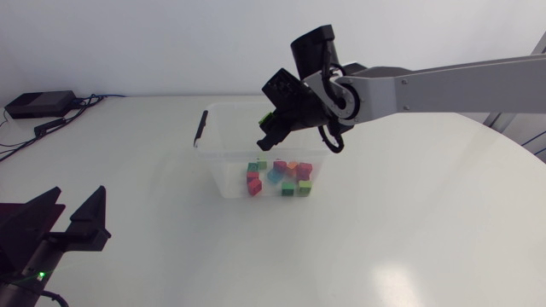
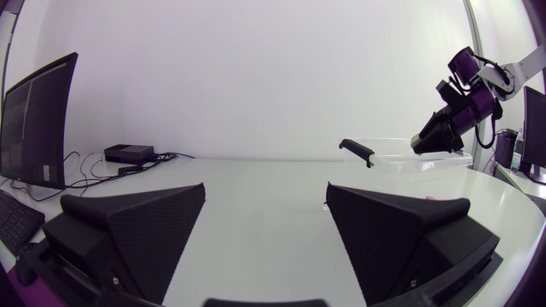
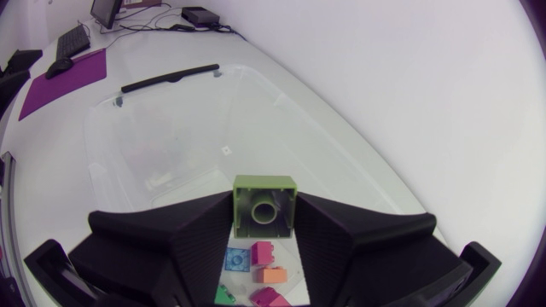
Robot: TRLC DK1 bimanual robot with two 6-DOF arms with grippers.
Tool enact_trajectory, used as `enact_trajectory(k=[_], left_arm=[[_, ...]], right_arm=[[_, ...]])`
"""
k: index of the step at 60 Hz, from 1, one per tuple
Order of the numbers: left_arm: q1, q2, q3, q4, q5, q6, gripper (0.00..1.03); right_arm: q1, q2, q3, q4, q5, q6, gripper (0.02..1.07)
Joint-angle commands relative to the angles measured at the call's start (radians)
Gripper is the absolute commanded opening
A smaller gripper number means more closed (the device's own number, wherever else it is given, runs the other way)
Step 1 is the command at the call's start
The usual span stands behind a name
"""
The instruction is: Pick up the duplo bricks and place them in the container
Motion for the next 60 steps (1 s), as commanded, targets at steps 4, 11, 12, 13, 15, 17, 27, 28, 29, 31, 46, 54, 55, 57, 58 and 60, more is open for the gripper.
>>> enact_trajectory(k=[4,11,12,13,15,17,27,28,29,31,46,54,55,57,58,60], left_arm=[[0.007,-0.009,-0.016,0.0,-0.006,-0.022,0.99],[0.007,-0.009,-0.016,0.0,-0.006,-0.022,0.99],[0.007,-0.009,-0.016,0.0,-0.006,-0.022,0.99],[0.007,-0.009,-0.016,0.0,-0.006,-0.022,0.99],[0.007,-0.009,-0.016,0.0,-0.006,-0.022,0.99],[0.007,-0.009,-0.016,0.0,-0.006,-0.022,0.99],[0.007,-0.009,-0.016,0.0,-0.006,-0.022,0.99],[0.007,-0.009,-0.016,0.0,-0.006,-0.022,0.99],[0.008,-0.009,-0.016,0.0,-0.006,-0.022,0.99],[0.007,-0.009,-0.016,0.0,-0.006,-0.022,0.99],[0.007,-0.009,-0.016,0.0,-0.006,-0.022,0.99],[0.007,-0.009,-0.016,0.0,-0.006,-0.022,0.99],[0.007,-0.009,-0.016,0.0,-0.006,-0.022,0.99],[0.007,-0.009,-0.016,0.0,-0.006,-0.022,0.99],[0.007,-0.009,-0.016,0.0,-0.006,-0.022,0.99],[0.007,-0.009,-0.016,0.0,-0.006,-0.022,0.99]], right_arm=[[-0.004,-0.06,0.012,0.023,0.05,0.035,1.01],[-0.038,-0.137,-0.018,0.02,0.086,0.052,1.02],[-0.059,-0.186,-0.041,0.022,0.113,0.055,1.02],[-0.064,-0.198,-0.048,0.023,0.123,0.055,1.02],[-0.085,-0.249,-0.077,0.033,0.148,0.06,1.02],[-0.113,-0.309,-0.123,0.062,0.149,0.057,1.02],[-0.274,-0.525,-0.283,0.086,0.166,-0.017,1.02],[-0.297,-0.541,-0.298,0.092,0.166,-0.014,1.02],[-0.319,-0.557,-0.317,0.098,0.166,-0.011,1.02],[-0.371,-0.59,-0.357,0.121,0.166,0.0,1.02],[-0.584,-0.89,-0.745,0.286,0.165,0.066,1.02],[-0.61,-1.102,-0.918,0.293,0.165,0.106,1.02],[-0.61,-1.133,-0.939,0.292,0.166,0.107,1.02],[-0.61,-1.186,-0.976,0.289,0.166,0.109,1.02],[-0.61,-1.211,-0.989,0.286,0.166,0.112,1.02],[-0.61,-1.285,-1.027,0.267,0.166,0.114,1.02]])
